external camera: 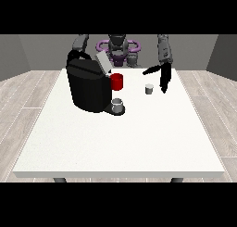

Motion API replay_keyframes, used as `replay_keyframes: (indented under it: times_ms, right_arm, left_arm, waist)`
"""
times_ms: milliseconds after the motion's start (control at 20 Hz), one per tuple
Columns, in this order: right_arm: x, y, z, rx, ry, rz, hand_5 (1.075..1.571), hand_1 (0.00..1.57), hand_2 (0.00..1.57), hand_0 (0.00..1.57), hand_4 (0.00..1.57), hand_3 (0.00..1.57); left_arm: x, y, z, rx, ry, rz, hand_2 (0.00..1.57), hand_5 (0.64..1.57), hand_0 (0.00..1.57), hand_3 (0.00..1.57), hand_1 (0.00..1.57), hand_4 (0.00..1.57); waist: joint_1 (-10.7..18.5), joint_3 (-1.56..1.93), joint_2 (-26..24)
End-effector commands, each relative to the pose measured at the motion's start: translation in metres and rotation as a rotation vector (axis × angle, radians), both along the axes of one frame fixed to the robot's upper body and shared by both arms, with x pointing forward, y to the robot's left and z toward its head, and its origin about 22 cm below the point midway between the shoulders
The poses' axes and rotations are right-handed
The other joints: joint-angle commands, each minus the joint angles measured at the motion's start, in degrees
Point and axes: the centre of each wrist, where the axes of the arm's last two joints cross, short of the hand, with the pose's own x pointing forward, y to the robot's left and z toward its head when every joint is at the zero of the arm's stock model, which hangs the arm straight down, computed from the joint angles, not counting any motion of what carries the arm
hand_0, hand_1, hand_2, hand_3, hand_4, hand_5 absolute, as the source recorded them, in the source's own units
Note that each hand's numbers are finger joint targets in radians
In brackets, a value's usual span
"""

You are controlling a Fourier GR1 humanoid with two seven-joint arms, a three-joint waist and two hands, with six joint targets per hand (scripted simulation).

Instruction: Insert the coffee pod into the coffee machine and close the lid

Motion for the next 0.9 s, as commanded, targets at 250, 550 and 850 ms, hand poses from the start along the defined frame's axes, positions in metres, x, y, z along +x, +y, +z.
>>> replay_keyframes:
  times_ms: [250,550,850]
  right_arm:
    - [0.013,-0.003,-0.001,-0.041,0.087,-0.016,1.571,0.0,0.0,0.0,0.41,0.0]
    - [0.012,-0.012,-0.001,-0.018,0.093,-0.011,1.571,0.0,0.0,0.0,0.39,0.0]
    - [0.01,-0.001,-0.012,-0.034,0.112,0.0,1.571,0.0,0.0,0.0,0.48,0.0]
  left_arm:
    - [0.004,-0.01,-0.03,0.113,0.077,-0.022,0.61,1.571,0.45,0.3,0.45,0.0]
    - [-0.008,0.01,-0.044,0.239,0.136,-0.035,0.78,1.571,0.7,0.49,0.7,0.0]
    - [0.01,-0.008,-0.037,0.338,0.142,-0.028,0.7,1.571,0.55,0.45,0.55,0.0]
  waist:
    - [0.6,-0.01,-1.67]
    - [0.04,-0.01,-2.11]
    - [-0.6,0.0,-2.63]
